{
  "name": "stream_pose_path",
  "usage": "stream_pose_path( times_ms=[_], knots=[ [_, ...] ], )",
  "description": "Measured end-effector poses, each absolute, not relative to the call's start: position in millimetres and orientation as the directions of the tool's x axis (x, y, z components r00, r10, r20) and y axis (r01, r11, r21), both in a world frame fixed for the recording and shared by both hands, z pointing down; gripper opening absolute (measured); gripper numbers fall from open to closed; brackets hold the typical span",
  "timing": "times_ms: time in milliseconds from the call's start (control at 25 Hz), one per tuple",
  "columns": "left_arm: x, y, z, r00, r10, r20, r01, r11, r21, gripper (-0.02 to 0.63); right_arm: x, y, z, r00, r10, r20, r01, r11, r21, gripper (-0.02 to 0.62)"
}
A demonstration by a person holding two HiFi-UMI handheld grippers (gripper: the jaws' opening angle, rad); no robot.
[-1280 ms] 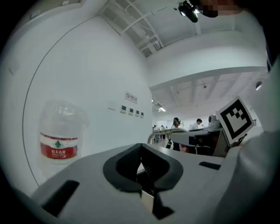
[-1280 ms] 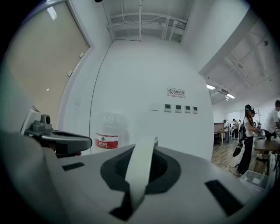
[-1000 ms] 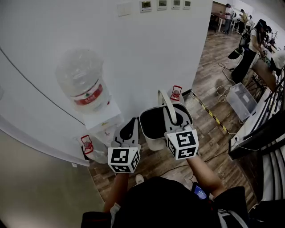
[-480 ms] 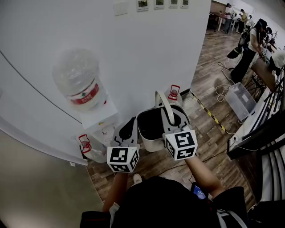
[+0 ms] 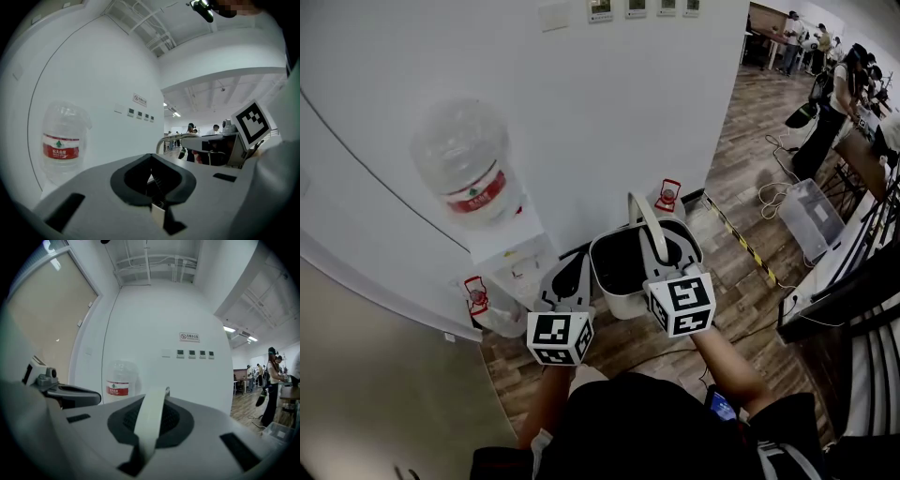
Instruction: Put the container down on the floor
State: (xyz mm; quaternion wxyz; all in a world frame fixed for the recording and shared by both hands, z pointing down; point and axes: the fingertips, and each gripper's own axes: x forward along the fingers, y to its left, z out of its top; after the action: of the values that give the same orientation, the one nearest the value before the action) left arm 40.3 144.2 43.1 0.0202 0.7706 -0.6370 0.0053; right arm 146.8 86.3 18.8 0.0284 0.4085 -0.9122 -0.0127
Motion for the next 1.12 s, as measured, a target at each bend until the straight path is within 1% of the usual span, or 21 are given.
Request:
stream_pose_path(
  times_ms=[360, 640, 1120],
  knots=[
    [48, 145, 45, 0.160, -0.986, 0.053, -0.987, -0.159, 0.010, 0.017, 154, 83, 27, -0.691, -0.722, 0.047, -0.721, 0.692, 0.026, 0.029],
    [44, 125, 48, 0.170, -0.984, 0.060, -0.985, -0.169, 0.017, 0.017, 144, 67, 31, -0.698, -0.714, 0.056, -0.714, 0.699, 0.021, 0.028],
    [-10, 60, 47, 0.192, -0.980, 0.056, -0.981, -0.190, 0.036, 0.017, 95, 5, 28, -0.674, -0.736, 0.061, -0.736, 0.676, 0.028, 0.029]
  ],
)
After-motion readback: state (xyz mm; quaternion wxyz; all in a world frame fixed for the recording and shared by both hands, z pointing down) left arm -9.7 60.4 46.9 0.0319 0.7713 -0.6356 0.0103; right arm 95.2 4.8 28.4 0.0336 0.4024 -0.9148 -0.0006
